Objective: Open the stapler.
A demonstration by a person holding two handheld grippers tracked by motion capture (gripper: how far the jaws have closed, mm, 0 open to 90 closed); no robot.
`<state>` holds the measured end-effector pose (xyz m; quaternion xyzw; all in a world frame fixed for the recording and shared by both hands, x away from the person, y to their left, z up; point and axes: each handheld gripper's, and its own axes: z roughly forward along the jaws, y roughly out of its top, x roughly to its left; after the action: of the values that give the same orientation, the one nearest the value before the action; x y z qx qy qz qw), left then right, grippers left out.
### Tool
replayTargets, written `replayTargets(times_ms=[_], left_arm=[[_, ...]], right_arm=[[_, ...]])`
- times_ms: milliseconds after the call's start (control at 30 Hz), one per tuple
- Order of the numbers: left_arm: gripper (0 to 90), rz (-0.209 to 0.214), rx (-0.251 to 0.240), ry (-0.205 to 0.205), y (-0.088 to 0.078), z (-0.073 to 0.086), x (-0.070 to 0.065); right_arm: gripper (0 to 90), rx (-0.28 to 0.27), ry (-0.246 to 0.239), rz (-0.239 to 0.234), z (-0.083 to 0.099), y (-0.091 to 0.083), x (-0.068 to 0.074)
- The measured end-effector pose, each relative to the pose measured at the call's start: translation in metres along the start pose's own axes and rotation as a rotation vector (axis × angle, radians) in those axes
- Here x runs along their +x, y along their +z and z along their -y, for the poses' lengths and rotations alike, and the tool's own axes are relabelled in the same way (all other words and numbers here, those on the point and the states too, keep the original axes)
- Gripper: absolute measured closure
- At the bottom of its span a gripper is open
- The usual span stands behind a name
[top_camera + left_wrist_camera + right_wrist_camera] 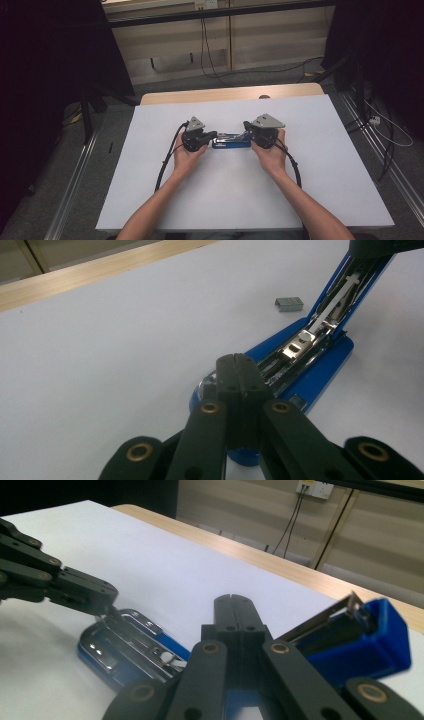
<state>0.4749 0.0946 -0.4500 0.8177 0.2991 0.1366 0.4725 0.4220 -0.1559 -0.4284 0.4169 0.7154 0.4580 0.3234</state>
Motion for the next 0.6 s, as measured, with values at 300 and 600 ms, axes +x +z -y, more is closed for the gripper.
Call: replayTargets(times_ms=[300, 600], left_arm=[[90.0, 0.001, 0.0, 0.0, 0.0, 0.0001, 0.0001], [90.0, -0.004, -0.001, 0.013, -0.0002, 0.0001, -0.0003]], right_arm=[[90.0, -0.004, 0.013, -0.002, 0.0026, -0.0017, -0.0035], [90.0, -0.008, 0.028, -0.003, 0.0038, -0.0034, -0.0059]])
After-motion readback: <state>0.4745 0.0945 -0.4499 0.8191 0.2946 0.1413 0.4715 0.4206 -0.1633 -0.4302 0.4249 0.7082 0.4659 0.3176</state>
